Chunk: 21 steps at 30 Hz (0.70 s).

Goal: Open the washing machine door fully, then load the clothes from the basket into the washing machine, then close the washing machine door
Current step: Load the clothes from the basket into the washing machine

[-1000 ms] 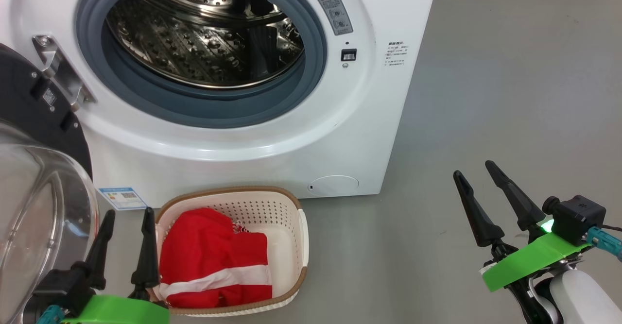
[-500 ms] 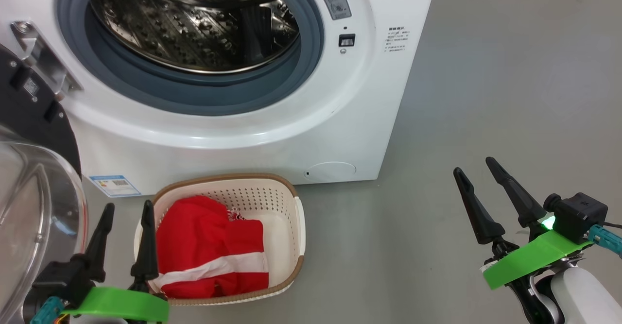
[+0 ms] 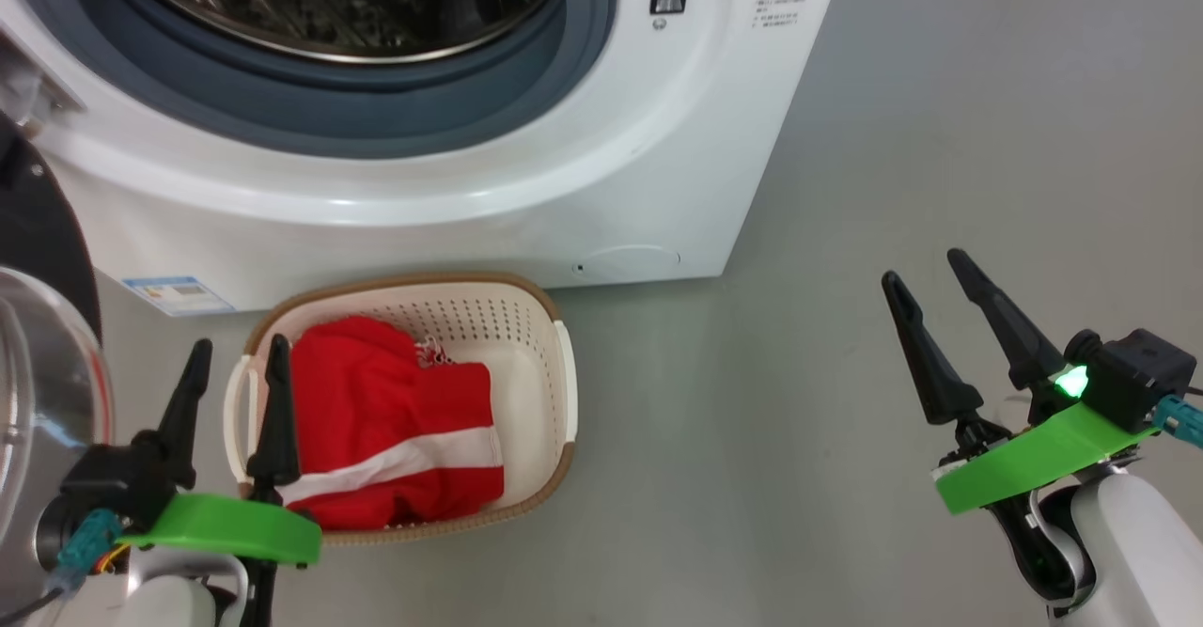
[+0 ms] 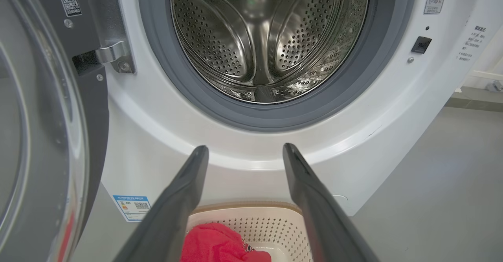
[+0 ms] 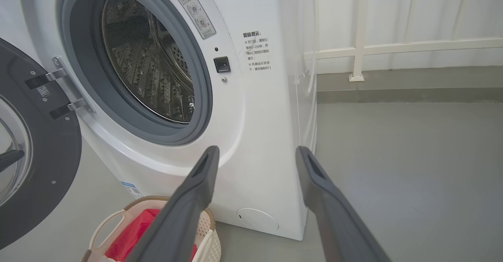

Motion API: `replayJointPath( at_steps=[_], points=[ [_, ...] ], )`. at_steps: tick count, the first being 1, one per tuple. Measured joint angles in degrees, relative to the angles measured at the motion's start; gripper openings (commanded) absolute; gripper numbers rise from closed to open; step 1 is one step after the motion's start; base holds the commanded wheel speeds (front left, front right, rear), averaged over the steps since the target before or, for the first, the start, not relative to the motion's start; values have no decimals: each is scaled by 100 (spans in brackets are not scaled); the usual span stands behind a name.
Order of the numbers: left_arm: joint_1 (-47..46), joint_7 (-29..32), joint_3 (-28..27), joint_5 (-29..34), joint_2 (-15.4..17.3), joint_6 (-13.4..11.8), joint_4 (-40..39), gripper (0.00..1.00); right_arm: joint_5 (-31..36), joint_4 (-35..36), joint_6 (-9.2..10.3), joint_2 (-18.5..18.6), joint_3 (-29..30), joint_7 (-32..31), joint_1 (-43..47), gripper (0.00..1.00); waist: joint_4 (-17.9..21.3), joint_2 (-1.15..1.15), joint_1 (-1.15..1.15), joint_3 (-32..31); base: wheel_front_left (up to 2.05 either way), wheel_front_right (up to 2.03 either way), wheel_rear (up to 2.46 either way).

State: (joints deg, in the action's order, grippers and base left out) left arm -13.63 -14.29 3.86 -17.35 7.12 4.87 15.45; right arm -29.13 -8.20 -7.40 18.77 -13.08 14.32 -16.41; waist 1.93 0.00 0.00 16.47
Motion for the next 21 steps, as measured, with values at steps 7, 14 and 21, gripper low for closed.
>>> replayJointPath(
  at_steps=[7,14,21],
  points=[
    [-438,0,1,-4,-23,0,401,100,27,81,0,-63,44,0,-214,100,51,0,0,445,0,0,0],
    [-864,0,-47,-4,-36,0,842,100,34,147,0,-83,65,0,-430,100,97,0,0,867,0,0,0],
    [-1271,0,-169,-3,-37,0,1317,100,77,213,0,-113,68,0,-670,100,139,0,0,1279,0,0,0]
  ],
)
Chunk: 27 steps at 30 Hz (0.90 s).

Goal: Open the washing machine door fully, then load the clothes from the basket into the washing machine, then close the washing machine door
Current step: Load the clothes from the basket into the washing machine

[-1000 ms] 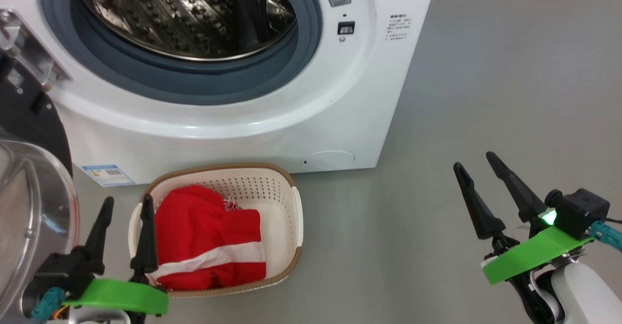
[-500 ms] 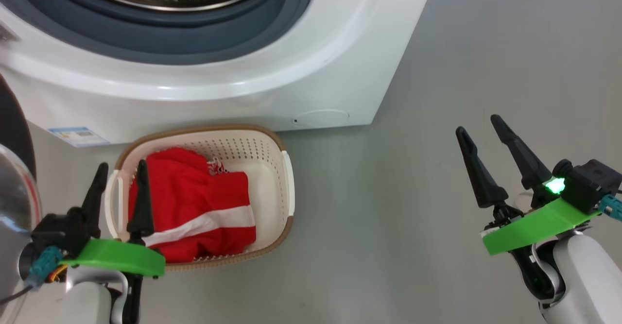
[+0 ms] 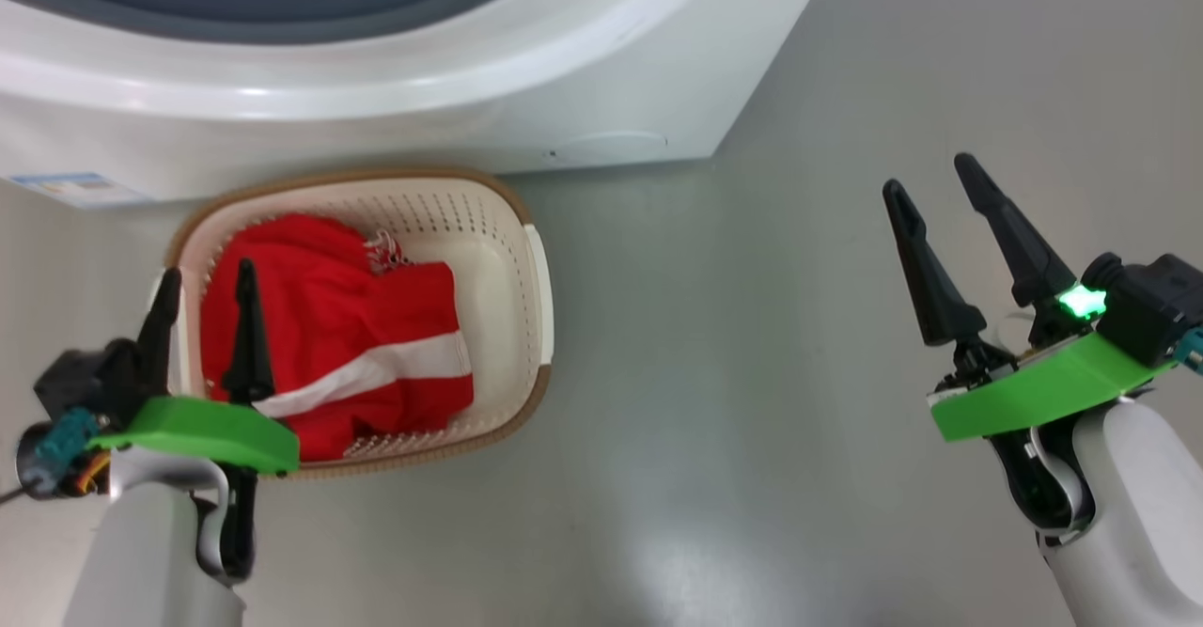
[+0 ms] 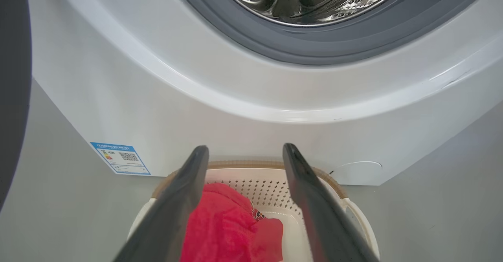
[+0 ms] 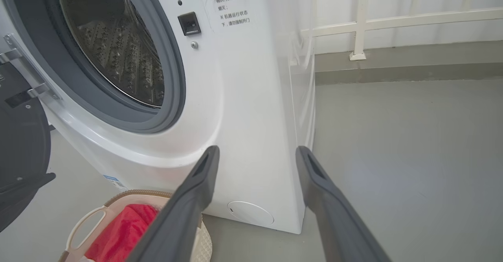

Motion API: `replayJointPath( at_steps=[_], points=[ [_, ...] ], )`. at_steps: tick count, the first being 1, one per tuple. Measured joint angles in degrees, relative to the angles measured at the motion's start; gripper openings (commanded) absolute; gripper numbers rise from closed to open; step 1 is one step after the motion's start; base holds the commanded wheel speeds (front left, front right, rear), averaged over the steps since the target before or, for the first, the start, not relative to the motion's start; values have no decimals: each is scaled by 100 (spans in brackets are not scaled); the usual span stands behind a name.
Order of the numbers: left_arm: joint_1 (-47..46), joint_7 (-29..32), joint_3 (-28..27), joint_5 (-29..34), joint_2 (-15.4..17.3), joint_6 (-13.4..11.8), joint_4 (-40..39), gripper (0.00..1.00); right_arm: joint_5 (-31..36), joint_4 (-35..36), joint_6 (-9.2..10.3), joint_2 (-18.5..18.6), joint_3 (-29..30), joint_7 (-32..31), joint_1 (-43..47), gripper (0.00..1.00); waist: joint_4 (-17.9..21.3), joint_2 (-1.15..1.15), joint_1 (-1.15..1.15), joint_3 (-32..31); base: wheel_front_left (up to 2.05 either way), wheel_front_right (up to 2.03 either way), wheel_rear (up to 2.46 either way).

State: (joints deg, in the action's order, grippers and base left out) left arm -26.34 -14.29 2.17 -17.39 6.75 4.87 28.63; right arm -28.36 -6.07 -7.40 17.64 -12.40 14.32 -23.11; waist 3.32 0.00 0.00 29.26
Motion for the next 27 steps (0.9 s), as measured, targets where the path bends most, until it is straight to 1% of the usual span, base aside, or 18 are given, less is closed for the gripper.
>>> replayJointPath(
  at_steps=[4,8,15,16,20,22,27],
  points=[
    [-281,-1,-33,-2,-1,11,353,100,0,23,0,-13,-8,20,-127,100,32,0,0,226,0,0,0],
    [-633,-1,-48,-4,13,75,817,100,7,57,0,-34,-31,41,-269,100,74,0,0,447,0,0,0],
    [-1322,-1,-31,-31,101,145,1781,100,9,133,0,-80,-36,41,-436,100,172,0,0,826,0,0,0],
    [-1322,-1,-31,-31,101,145,1781,100,9,133,0,-80,-36,41,-436,100,172,0,0,826,0,0,0],
    [-1660,-1,-27,-62,215,153,2352,100,9,147,0,-112,-31,41,-534,100,246,0,0,1015,0,0,0],
    [-1843,-1,-26,-89,264,196,2609,100,9,161,0,-114,-25,41,-569,100,282,0,0,1106,0,0,0],
    [-2267,0,7,-148,292,199,3173,100,15,197,0,-148,-27,41,-656,100,364,0,0,1327,0,0,0]
  ],
)
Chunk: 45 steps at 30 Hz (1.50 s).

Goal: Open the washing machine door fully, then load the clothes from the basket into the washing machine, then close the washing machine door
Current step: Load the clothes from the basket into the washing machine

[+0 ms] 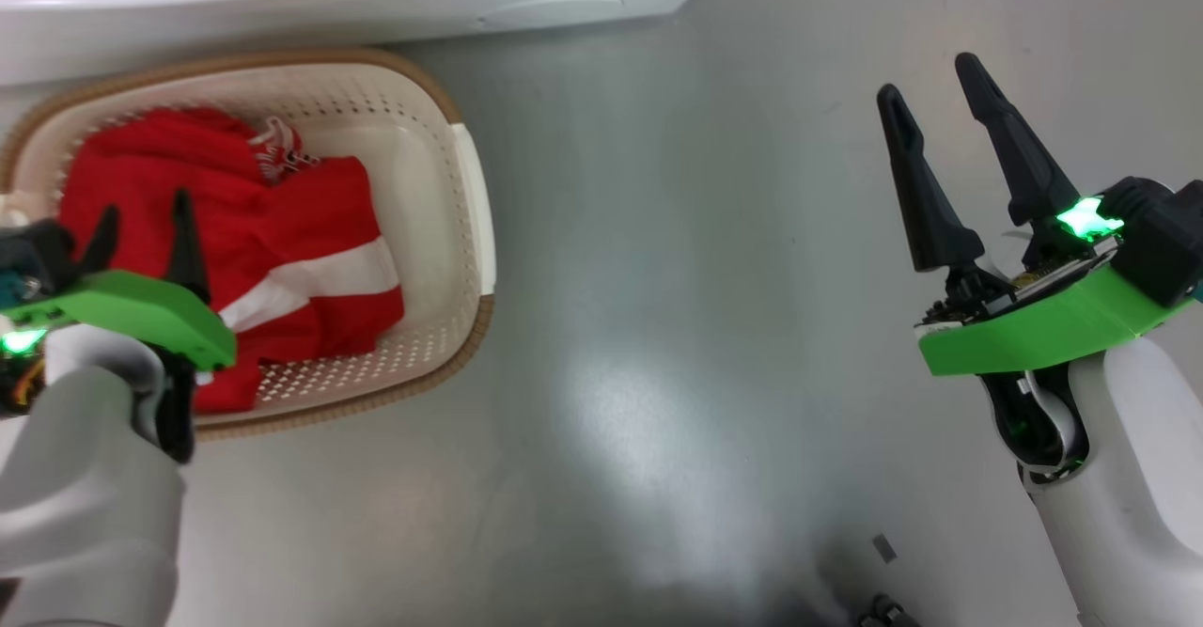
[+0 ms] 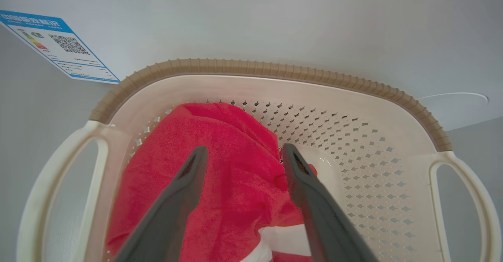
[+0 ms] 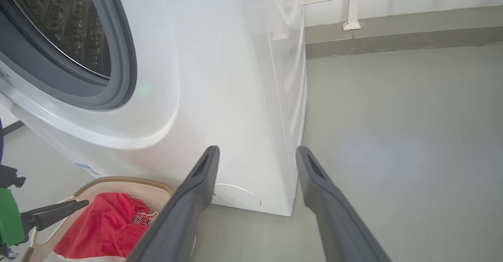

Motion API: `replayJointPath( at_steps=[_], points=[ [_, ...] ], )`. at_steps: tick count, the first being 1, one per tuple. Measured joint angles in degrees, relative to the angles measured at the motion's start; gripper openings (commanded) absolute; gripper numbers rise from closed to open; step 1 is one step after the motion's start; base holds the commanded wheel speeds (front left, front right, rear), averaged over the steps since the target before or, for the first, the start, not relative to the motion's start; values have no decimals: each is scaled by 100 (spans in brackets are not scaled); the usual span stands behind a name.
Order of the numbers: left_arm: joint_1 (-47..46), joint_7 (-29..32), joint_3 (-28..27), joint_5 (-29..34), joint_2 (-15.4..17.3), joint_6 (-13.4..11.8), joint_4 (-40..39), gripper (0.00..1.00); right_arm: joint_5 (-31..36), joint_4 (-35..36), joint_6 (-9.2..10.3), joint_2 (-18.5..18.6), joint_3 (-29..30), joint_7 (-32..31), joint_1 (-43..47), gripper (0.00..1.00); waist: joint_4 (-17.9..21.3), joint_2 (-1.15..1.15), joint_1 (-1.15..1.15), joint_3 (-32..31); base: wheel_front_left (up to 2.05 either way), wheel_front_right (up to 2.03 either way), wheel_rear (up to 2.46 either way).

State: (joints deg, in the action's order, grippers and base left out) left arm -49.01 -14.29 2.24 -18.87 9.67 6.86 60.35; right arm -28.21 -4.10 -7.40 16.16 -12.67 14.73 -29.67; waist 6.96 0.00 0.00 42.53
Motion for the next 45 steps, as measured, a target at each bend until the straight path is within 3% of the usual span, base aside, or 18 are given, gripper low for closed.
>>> replayJointPath(
  at_steps=[12,19,32,33,34,35,45],
  points=[
    [-764,98,14,-90,263,-8,1012,100,26,83,0,-151,-14,0,-122,100,301,0,0,447,0,0,0],
    [-976,296,138,-80,396,-64,1206,100,44,108,0,-193,-8,0,-126,100,433,0,0,644,0,0,0],
    [-1080,977,408,-47,347,-41,1339,100,49,146,0,-236,0,0,-236,100,520,0,0,855,0,0,0],
    [-1105,977,423,-47,337,-4,1347,44,54,145,0,-237,0,0,-236,100,511,0,0,862,0,0,0],
    [-1121,975,443,-47,331,-4,1348,16,76,144,0,-240,-2,0,-236,100,504,0,0,865,0,0,0],
    [-1128,970,461,-47,330,-4,1348,0,94,144,0,-241,-2,0,-237,100,500,0,0,862,0,0,0],
    [-1118,851,559,-134,300,14,1358,0,98,86,0,-238,-23,0,-242,100,439,0,0,740,0,0,0]
  ],
)
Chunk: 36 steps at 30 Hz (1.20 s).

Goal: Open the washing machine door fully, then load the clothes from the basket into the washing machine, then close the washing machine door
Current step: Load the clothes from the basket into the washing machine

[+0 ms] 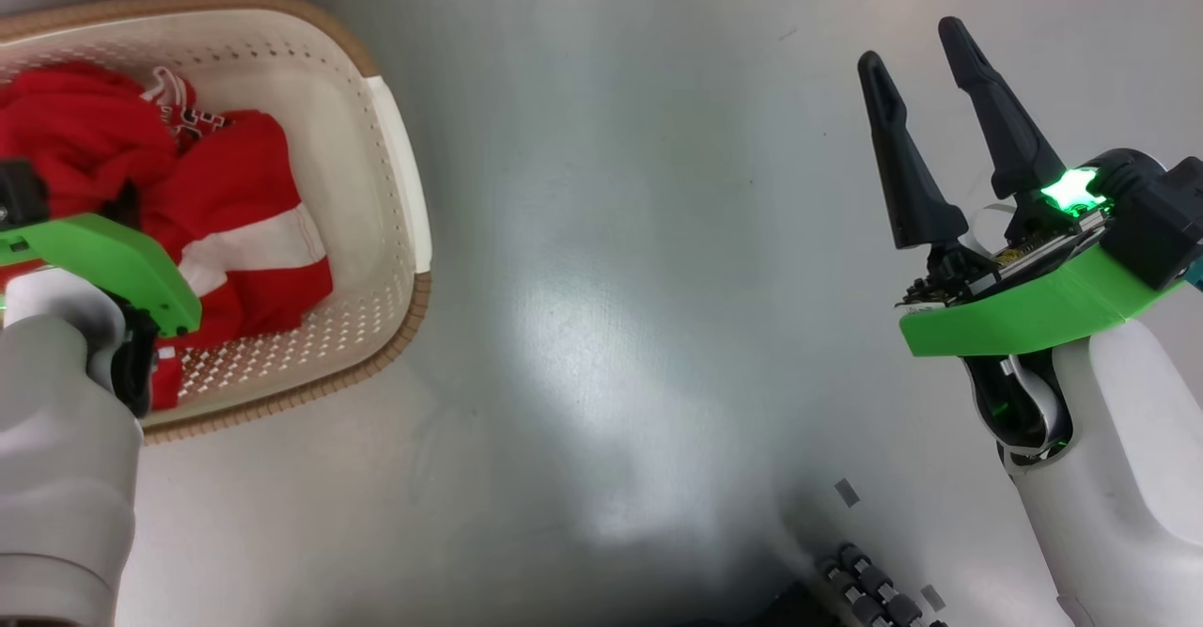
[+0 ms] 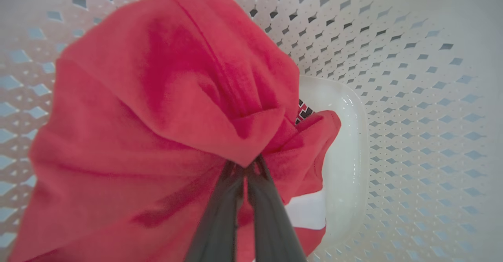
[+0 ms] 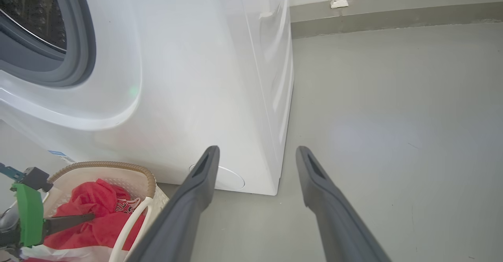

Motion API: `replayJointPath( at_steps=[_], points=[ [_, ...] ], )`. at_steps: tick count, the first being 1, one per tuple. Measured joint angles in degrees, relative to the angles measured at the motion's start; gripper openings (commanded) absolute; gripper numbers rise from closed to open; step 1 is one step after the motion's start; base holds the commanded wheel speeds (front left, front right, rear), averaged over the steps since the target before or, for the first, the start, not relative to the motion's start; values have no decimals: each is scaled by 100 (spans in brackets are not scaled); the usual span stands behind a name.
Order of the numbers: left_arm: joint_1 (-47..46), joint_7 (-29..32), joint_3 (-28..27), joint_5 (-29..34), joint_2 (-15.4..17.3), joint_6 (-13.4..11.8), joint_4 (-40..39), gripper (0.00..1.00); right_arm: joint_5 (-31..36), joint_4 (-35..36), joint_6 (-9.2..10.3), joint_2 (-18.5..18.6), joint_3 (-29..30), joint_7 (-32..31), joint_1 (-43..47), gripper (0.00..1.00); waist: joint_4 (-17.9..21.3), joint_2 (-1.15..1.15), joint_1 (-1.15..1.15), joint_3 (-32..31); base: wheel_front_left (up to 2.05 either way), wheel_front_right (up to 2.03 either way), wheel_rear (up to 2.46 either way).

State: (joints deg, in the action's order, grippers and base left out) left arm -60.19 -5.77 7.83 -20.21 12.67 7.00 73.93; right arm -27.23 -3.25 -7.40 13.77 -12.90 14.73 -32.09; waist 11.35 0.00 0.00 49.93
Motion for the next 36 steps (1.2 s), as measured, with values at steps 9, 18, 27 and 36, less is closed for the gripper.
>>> replayJointPath(
  at_steps=[9,18,27,36],
  points=[
    [190,-466,113,-143,-107,31,-21,0,-1,-62,0,-1,-25,0,0,100,-64,0,0,-263,0,0,0],
    [722,-787,469,-467,-185,32,-572,0,-15,-142,0,-4,-11,0,40,100,-159,0,0,-654,0,0,0],
    [1375,-850,698,-670,59,32,-1684,0,-15,-202,0,1,70,0,294,100,-264,0,0,-1079,0,0,0],
    [2313,-851,450,-619,73,24,-2911,0,-18,-305,0,20,73,0,515,100,-364,0,0,-1567,0,0,0]
  ],
)
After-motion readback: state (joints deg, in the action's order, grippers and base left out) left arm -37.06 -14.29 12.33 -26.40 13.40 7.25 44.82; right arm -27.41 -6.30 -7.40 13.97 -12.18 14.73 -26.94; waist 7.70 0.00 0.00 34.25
